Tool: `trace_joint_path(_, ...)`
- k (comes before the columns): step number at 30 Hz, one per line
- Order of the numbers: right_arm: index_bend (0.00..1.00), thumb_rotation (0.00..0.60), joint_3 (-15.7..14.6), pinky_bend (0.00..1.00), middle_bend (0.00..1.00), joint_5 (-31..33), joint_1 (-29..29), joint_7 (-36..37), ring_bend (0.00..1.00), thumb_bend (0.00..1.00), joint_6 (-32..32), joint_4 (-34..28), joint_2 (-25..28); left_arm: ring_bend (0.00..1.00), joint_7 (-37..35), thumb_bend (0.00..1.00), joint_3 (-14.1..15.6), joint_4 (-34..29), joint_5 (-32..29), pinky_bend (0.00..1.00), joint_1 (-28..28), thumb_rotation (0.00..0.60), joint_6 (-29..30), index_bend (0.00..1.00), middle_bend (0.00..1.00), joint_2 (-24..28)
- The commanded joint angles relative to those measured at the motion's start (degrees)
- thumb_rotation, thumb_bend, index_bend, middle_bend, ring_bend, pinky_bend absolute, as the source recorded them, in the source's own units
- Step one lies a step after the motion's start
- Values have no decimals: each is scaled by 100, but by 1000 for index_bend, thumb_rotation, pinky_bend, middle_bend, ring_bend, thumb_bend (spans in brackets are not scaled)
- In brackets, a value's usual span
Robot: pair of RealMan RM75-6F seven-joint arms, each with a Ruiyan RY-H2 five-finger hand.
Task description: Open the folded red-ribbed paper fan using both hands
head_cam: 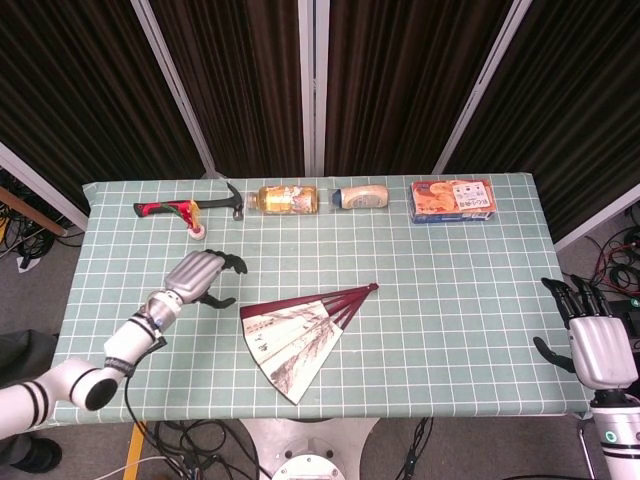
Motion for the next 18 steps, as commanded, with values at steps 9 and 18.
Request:
trace_joint_path(9,111,600,10,114,162,26,27,-63,50,114,-35,-67,44,333,1516,263,344,1006,-2799,304,-1619,600,-940,377,362,-1217)
trace_joint_path(18,111,600,3,114,162,47,-3,-12,50,115,1,-37,47,316,2249,270,654,1177,-4077,304,-2375,600,-574,391,336,-1695)
